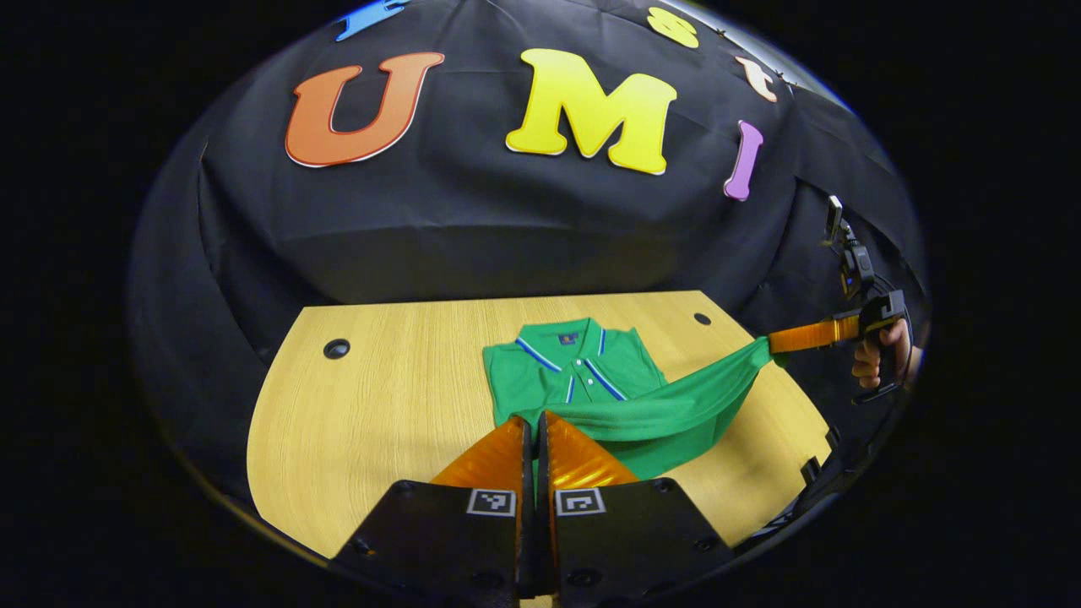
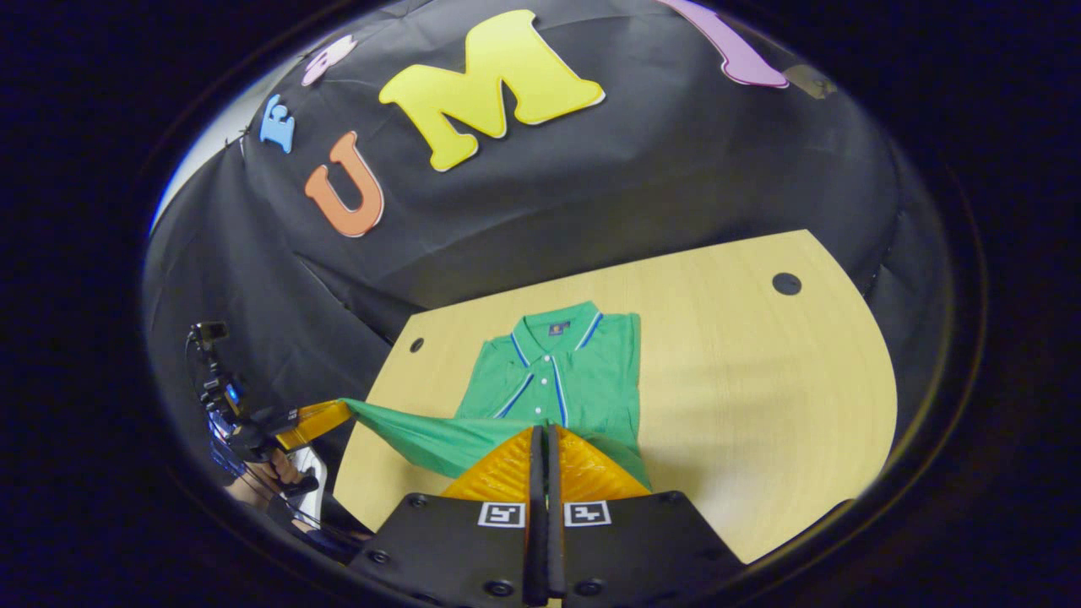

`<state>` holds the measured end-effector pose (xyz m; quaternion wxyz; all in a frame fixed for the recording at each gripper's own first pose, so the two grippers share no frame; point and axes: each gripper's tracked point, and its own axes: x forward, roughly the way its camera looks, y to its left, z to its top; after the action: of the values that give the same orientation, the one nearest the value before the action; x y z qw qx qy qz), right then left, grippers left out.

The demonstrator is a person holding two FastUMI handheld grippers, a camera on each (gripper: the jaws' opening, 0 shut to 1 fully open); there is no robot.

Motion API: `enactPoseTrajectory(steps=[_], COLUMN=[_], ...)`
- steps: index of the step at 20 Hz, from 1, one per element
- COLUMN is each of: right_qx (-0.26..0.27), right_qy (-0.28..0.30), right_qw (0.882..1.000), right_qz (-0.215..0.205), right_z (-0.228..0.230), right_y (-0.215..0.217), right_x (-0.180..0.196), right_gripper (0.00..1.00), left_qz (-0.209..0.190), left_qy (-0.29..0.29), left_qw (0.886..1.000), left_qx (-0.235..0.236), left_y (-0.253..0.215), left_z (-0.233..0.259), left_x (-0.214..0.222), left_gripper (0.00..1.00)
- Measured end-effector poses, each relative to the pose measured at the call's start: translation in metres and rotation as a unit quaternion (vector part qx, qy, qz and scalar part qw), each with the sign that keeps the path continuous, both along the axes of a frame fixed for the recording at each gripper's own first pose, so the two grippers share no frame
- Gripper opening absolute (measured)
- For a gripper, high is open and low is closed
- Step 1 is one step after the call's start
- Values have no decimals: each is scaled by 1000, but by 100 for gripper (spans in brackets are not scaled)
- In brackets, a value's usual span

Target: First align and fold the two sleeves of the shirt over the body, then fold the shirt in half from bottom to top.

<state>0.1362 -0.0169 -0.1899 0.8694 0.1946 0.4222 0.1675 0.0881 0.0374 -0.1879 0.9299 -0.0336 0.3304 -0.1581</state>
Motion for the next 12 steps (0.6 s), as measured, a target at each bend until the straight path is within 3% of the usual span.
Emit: enactPoseTrajectory(steps=[5, 7, 11, 12], right_qx=[-7, -8, -7, -8], right_qy=[-20, -22, -41, -49], right_qw=[1000, 1000, 999, 998], right_qz=[4, 0, -18, -24], right_z=[4, 0, -2, -3], right_y=[-1, -1, -4, -5], right_x=[54, 75, 119, 130], right_gripper=[2, 0, 6, 2], left_qz=[19, 18, 23, 25], left_qy=[-18, -23, -26, -28], left_qw=[999, 999, 999, 999], left_qx=[-21, -15, -2, 1], left_y=[-1, -1, 0, 1], left_z=[15, 13, 5, 2], left_x=[60, 80, 115, 122], left_gripper=[3, 3, 3, 3])
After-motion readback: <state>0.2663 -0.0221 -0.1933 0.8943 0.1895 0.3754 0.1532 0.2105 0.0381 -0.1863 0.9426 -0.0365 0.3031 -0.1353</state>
